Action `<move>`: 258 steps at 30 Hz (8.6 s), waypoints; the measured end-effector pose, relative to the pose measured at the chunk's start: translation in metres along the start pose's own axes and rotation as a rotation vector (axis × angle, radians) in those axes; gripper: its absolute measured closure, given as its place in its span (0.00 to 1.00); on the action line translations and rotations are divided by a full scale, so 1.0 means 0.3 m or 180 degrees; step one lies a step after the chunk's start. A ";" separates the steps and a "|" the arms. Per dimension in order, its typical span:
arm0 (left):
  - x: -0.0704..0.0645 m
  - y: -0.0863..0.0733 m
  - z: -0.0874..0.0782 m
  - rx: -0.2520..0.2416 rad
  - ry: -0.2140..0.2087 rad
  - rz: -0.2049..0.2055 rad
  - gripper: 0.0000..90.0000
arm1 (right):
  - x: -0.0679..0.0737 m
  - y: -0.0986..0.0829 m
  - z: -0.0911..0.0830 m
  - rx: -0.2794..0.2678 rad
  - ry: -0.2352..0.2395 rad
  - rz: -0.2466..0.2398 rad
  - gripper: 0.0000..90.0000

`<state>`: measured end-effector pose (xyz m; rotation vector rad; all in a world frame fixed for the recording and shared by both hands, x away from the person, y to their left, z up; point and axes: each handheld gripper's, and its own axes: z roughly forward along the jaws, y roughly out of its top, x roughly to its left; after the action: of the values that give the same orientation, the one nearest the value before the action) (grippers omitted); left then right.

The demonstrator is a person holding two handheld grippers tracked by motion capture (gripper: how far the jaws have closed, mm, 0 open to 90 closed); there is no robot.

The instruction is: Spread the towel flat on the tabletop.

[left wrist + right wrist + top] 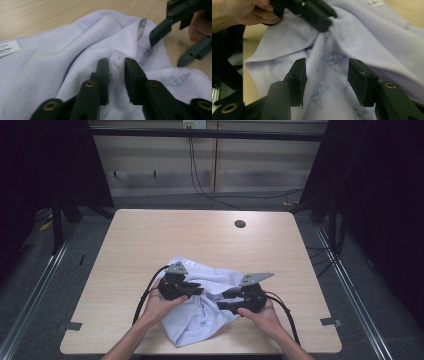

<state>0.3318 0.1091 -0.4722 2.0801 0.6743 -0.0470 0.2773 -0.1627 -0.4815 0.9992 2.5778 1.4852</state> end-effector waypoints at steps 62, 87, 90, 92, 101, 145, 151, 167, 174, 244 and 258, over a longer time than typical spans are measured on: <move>-0.020 -0.180 -0.420 -0.0954 0.0022 -0.0569 0.89 | -0.196 -0.007 -0.337 -0.0256 -0.0889 0.0476 0.79; 0.106 -0.239 -0.212 0.0171 0.0162 -0.0296 0.78 | -0.031 -0.060 -0.114 0.0184 -0.0421 0.0144 0.53; 0.070 -0.236 -0.195 0.0261 0.0051 -0.0203 0.94 | -0.041 -0.084 -0.091 0.0325 -0.0493 0.0107 0.53; 0.052 -0.234 -0.182 0.0311 0.0010 -0.0190 0.99 | -0.051 -0.102 -0.075 0.0421 -0.0537 0.0079 0.54; 0.019 -0.233 -0.149 0.0323 -0.0211 -0.0297 0.97 | -0.096 -0.102 -0.079 0.0365 -0.0911 -0.0025 0.95; 0.077 -0.232 -0.281 -0.0184 0.0069 -0.0267 0.97 | 0.020 -0.007 -0.189 -0.0113 -0.0253 -0.0127 0.98; -0.051 -0.198 -0.223 -0.0051 -0.0284 0.0029 0.97 | -0.024 -0.033 -0.333 -0.0373 -0.0549 -0.0084 0.97; -0.065 -0.248 -0.313 -0.0168 -0.0383 -0.0085 0.77 | 0.122 -0.251 -0.361 0.0101 -0.0030 0.0159 0.78; 0.063 -0.288 -0.366 -0.0202 0.0085 -0.0428 0.71 | -0.001 -0.139 -0.260 0.0131 -0.0307 0.0203 0.71; 0.029 -0.056 -0.372 -0.0727 -0.0075 -0.0144 0.94 | -0.168 -0.010 -0.541 -0.0881 -0.0903 0.0477 0.99; -0.064 0.470 -0.680 -0.1604 0.0324 0.0494 0.94 | -0.075 0.451 -0.837 -0.1593 -0.1117 -0.0065 0.99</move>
<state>0.3386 0.2006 -0.2409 1.6465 0.5177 0.2906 0.2896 -0.3221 -0.2443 1.0383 1.8455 1.6500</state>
